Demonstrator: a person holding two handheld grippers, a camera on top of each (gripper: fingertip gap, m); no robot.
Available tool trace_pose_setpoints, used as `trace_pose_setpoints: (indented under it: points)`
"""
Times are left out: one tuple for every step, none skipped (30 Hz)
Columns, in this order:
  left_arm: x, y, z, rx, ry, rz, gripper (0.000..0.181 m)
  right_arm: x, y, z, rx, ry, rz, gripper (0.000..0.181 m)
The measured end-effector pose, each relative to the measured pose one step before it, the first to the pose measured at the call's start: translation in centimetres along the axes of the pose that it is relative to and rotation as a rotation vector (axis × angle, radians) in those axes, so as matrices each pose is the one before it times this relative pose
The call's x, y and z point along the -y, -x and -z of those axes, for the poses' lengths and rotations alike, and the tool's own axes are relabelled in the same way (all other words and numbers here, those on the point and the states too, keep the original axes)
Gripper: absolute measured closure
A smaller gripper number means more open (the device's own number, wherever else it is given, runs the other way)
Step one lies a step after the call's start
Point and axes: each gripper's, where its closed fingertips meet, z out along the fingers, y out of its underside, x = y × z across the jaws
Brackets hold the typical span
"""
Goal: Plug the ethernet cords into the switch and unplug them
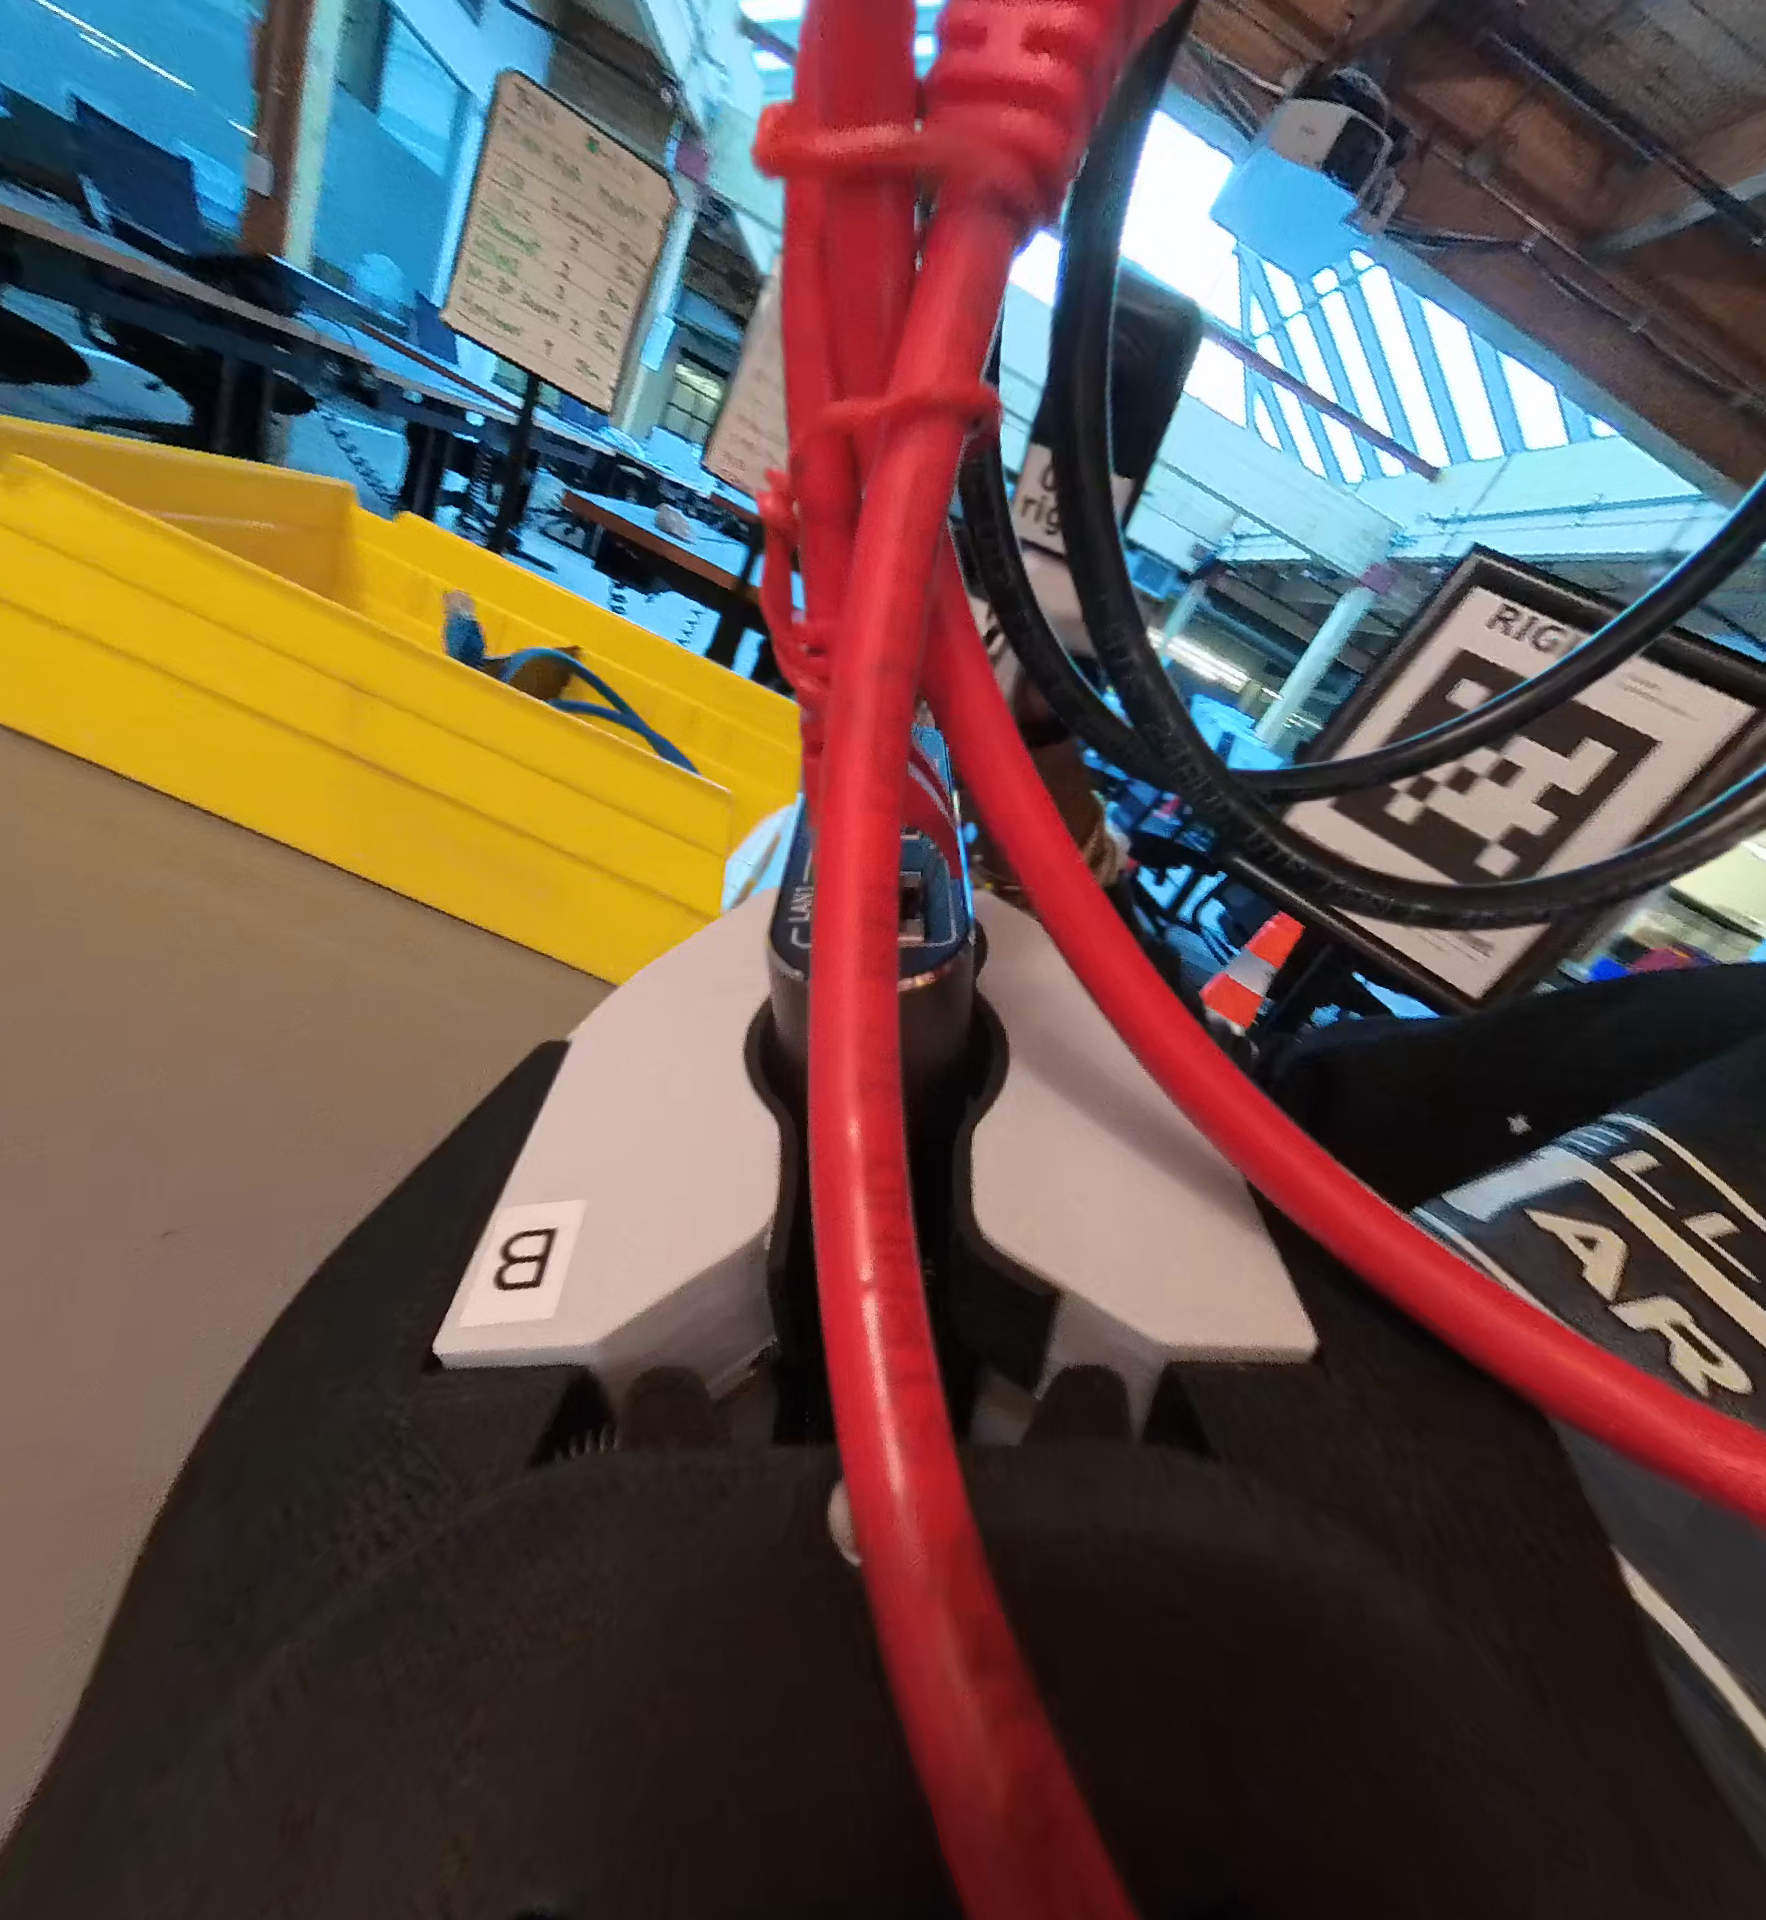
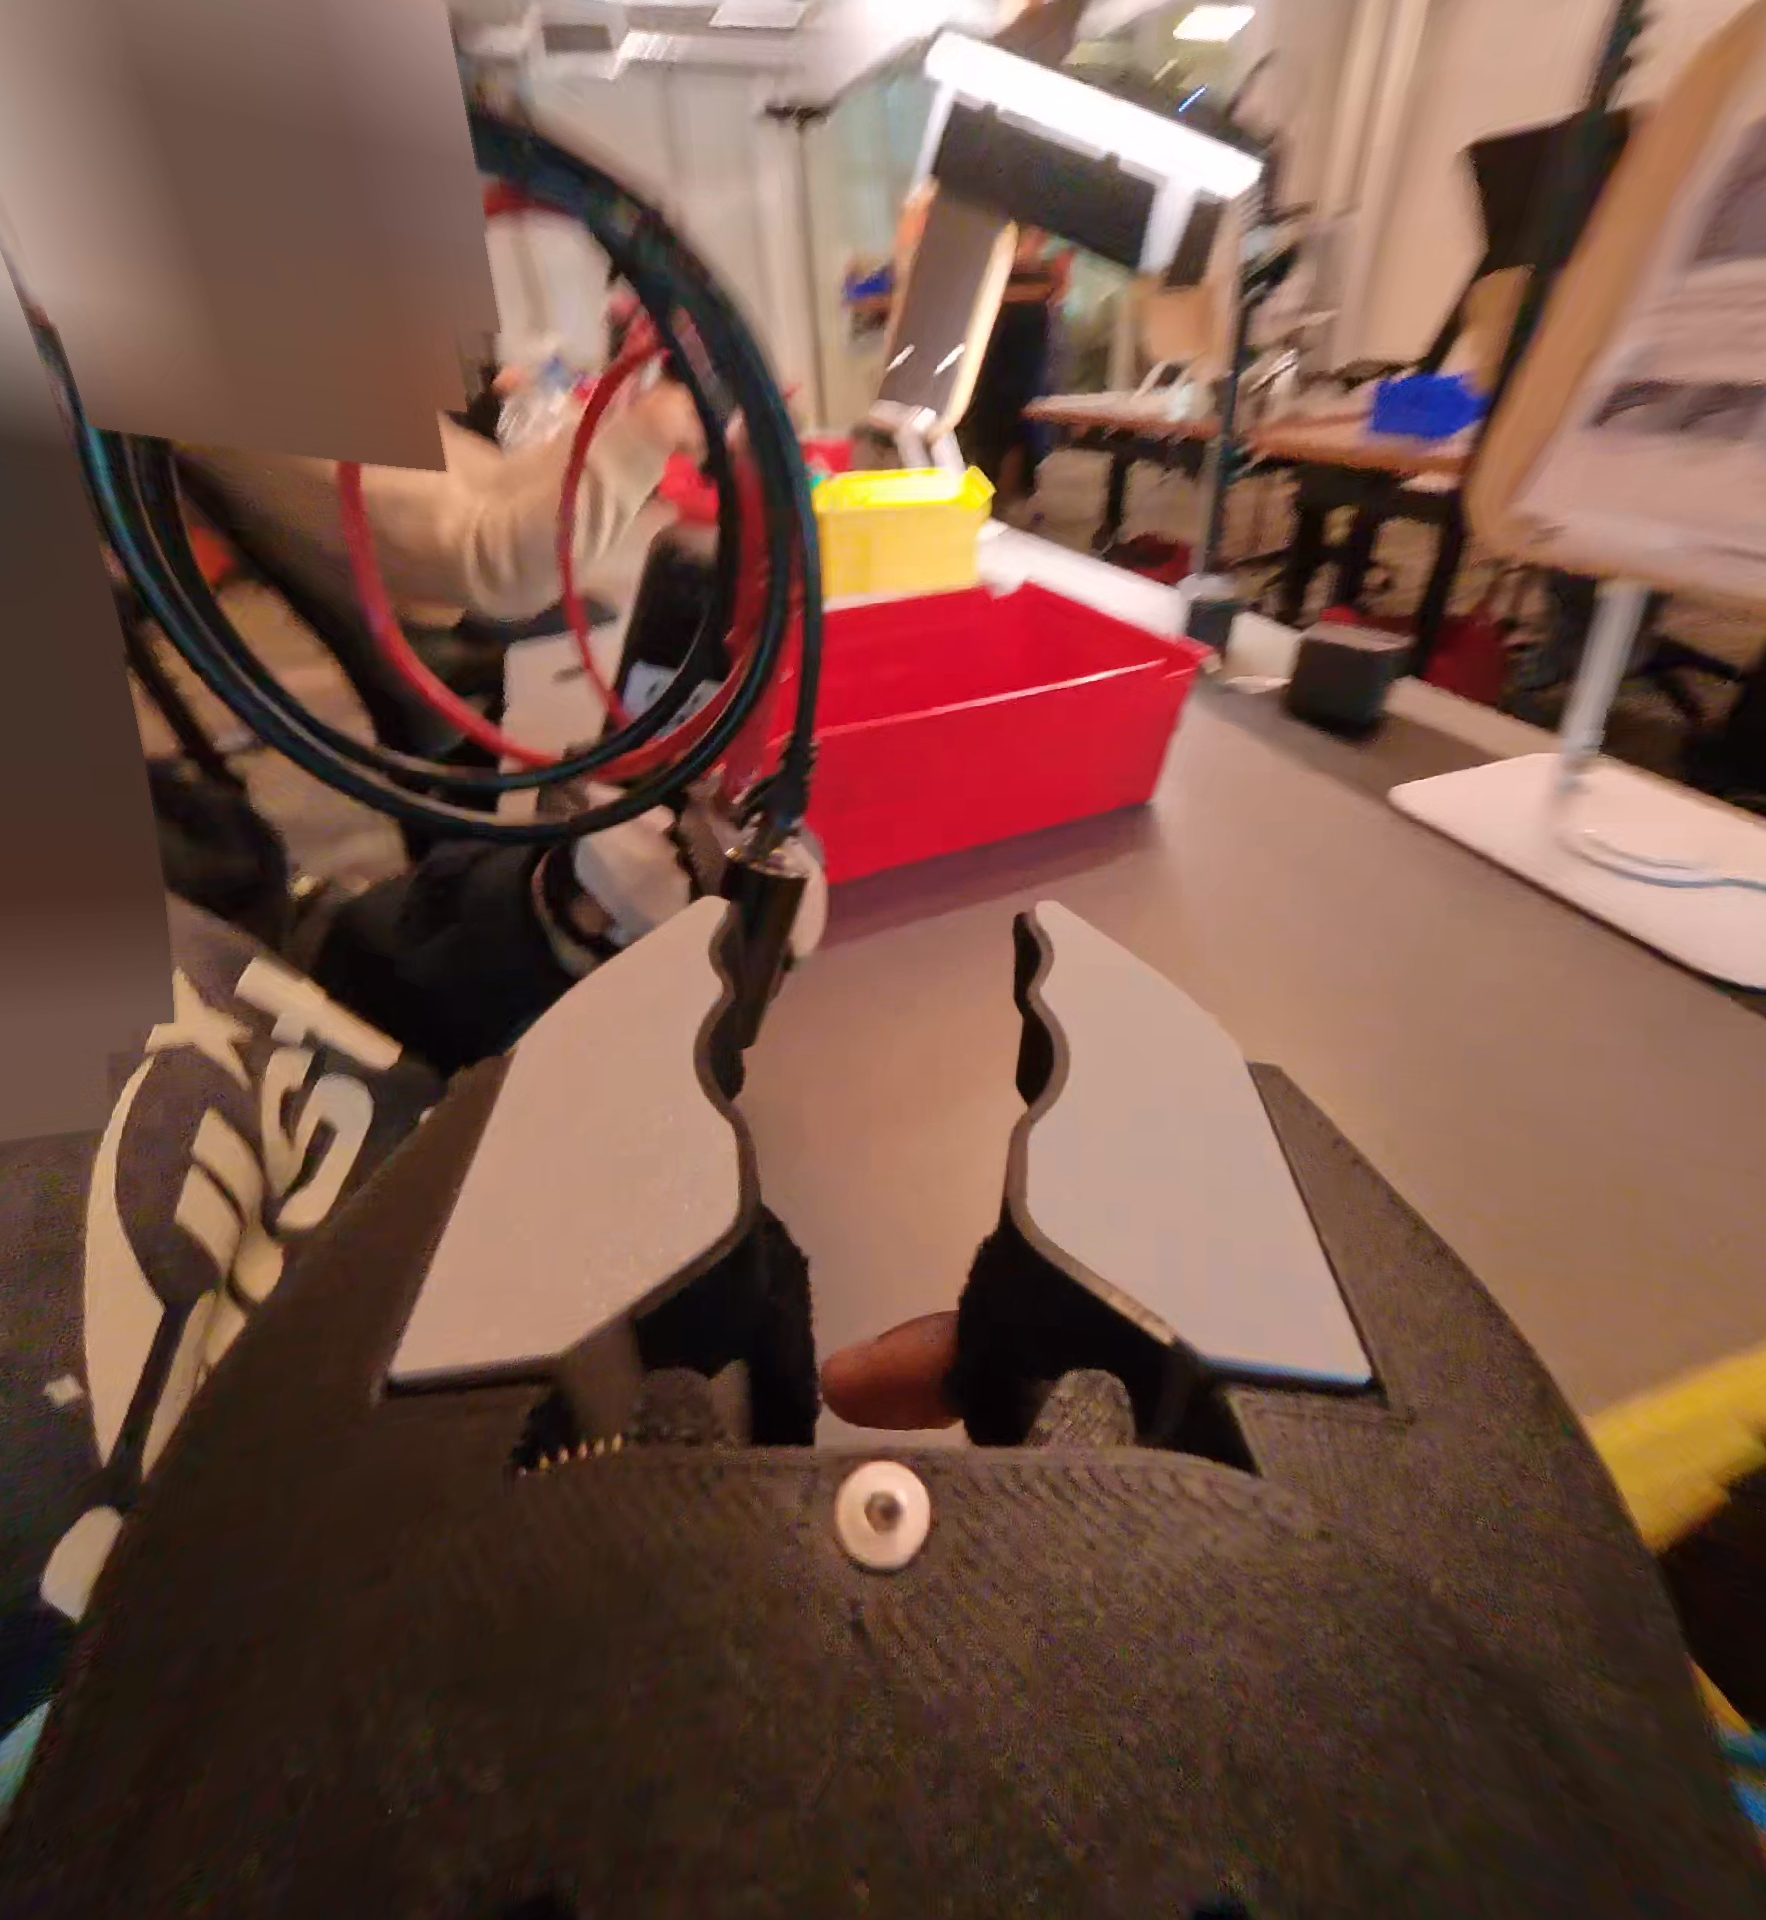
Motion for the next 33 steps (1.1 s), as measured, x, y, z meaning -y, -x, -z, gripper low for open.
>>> trace_pose_setpoints:
  points:
    - [-0.206, -0.402, -0.1, -0.0265, 0.0126, 0.0034, 0.156, -0.707, 0.94, -1.092, 0.0401, 0.0308, 0.0188, 0.129]
    - [-0.244, -0.308, -0.122, -0.0192, 0.0146, 0.0012, 0.156, -0.52, 0.837, -1.028, 0.0406, 0.0161, 0.0037, 0.128]
    - [-0.298, -0.178, -0.129, -0.0104, 0.0178, -0.001, 0.156, -0.336, 0.866, -0.938, 0.0511, 0.0051, -0.0138, 0.126]
    - [-0.402, -0.076, -0.136, -0.0049, 0.025, -0.001, 0.156, -0.204, 0.725, -0.843, 0.0504, -0.0058, -0.0299, 0.126]
    - [-0.46, -0.039, -0.167, -0.0021, 0.0301, 0.0004, 0.156, -0.223, 0.413, -0.714, 0.0369, -0.0057, -0.0399, 0.127]
    - [-0.504, -0.032, -0.178, -0.0018, 0.0325, 0.0, 0.156, -0.313, 0.135, -0.609, 0.0237, 0.0008, -0.0414, 0.129]
    - [-0.487, -0.072, -0.178, -0.0032, 0.031, -0.0017, 0.156, -0.425, 0.004, -0.521, 0.0187, 0.0076, -0.0384, 0.131]
    - [-0.484, -0.121, -0.179, -0.0061, 0.0317, -0.0033, 0.156, -0.502, 0.009, -0.45, 0.0203, 0.0134, -0.0316, 0.134]
    - [-0.471, -0.15, -0.18, -0.0079, 0.0311, -0.0044, 0.16, -0.542, -0.033, -0.402, 0.0165, 0.0176, -0.0274, 0.137]
    - [-0.43, -0.126, -0.179, -0.0054, 0.0281, -0.0059, 0.16, -0.619, -0.14, -0.355, 0.0086, 0.0263, -0.0249, 0.14]
    - [-0.39, -0.053, -0.142, -0.0004, 0.0261, -0.0078, 0.156, -0.603, 0.085, -0.302, 0.0202, 0.0298, -0.0173, 0.138]
    - [-0.293, 0.118, -0.05, 0.0104, 0.0202, -0.0079, 0.16, -0.416, 0.321, -0.183, 0.0304, 0.0208, -0.0084, 0.146]
    - [-0.178, 0.208, -0.007, 0.0144, 0.0131, -0.0032, 0.157, -0.291, 0.28, -0.121, 0.0215, 0.0133, -0.0004, 0.157]
    - [-0.12, 0.168, 0.018, 0.0091, 0.0098, 0.0033, 0.153, -0.269, -0.095, -0.085, -0.0081, 0.0135, 0.0031, 0.157]
    - [-0.169, 0.132, 0.027, 0.0048, 0.0121, 0.0078, 0.154, -0.28, -0.156, -0.016, -0.0127, 0.018, 0.0044, 0.158]
    - [-0.123, 0.145, 0.008, 0.0049, 0.0101, 0.0081, 0.155, -0.254, -0.139, 0.019, -0.0114, 0.0206, 0.0107, 0.158]
    - [0.083, 0.171, 0.03, 0.0089, -0.0047, 0.0064, 0.154, 0.038, -0.13, 0.035, -0.0146, -0.0028, 0.022, 0.158]
    - [0.388, 0.066, 0.103, 0.0034, -0.0253, 0.0001, 0.153, 0.43, -0.032, 0.035, -0.0076, -0.0335, 0.0173, 0.158]
    - [0.69, -0.162, 0.212, -0.0095, -0.0458, -0.0018, 0.153, 0.663, 0.069, 0.031, 0.0025, -0.0505, 0.0058, 0.158]
    - [0.869, -0.206, 0.301, -0.0147, -0.0594, 0.0028, 0.153, 0.787, -0.002, 0.029, 0.0013, -0.0597, 0.0025, 0.158]
    - [0.963, -0.035, 0.346, -0.0067, -0.0676, 0.0098, 0.152, 0.874, -0.144, 0.046, -0.009, -0.0692, 0.006, 0.158]
    - [0.984, 0.088, 0.336, -0.0005, -0.0704, 0.0119, 0.147, 0.882, -0.26, 0.083, -0.0146, -0.0748, 0.0035, 0.158]
    - [0.952, 0.065, 0.271, 0.0016, -0.0668, 0.0118, 0.14, 0.786, -0.293, 0.069, -0.0156, -0.0718, -0.0041, 0.158]
    - [0.912, -0.089, 0.22, -0.0057, -0.0641, 0.0111, 0.134, 0.711, -0.282, 0.038, -0.0159, -0.0703, -0.0095, 0.158]
    - [0.765, -0.072, 0.155, -0.0028, -0.0555, 0.0065, 0.13, 0.588, -0.165, -0.017, -0.0084, -0.0682, -0.017, 0.158]
    - [0.481, -0.018, 0.081, 0.0018, -0.0391, -0.0016, 0.128, 0.503, -0.054, -0.07, -0.0024, -0.0658, -0.0262, 0.158]
    - [0.249, 0.03, -0.009, 0.0063, -0.0246, -0.0072, 0.124, 0.451, 0.013, -0.09, 0.001, -0.0624, -0.032, 0.158]
    - [0.123, 0.02, -0.065, 0.0079, -0.0175, -0.0088, 0.122, 0.361, 0.133, -0.097, 0.0067, -0.059, -0.0322, 0.158]
    - [0.129, -0.023, -0.09, 0.0057, -0.0208, -0.0103, 0.122, 0.227, 0.234, -0.112, 0.0119, -0.0531, -0.0314, 0.158]
    - [0.196, -0.016, -0.103, 0.0065, -0.0296, -0.0061, 0.124, 0.189, 0.223, -0.12, 0.0089, -0.0523, -0.0337, 0.158]
    - [0.119, -0.059, -0.102, 0.003, -0.0281, -0.0051, 0.125, 0.119, 0.216, -0.11, 0.0081, -0.0499, -0.0368, 0.158]
    - [0.012, -0.087, -0.114, 0.0001, -0.0201, -0.0057, 0.126, 0.032, 0.14, -0.091, 0.0049, -0.043, -0.0344, 0.158]
    - [0.137, -0.371, -0.062, -0.017, -0.0251, -0.0082, 0.128, -0.026, 0.001, -0.025, -0.0031, -0.0356, -0.0232, 0.158]
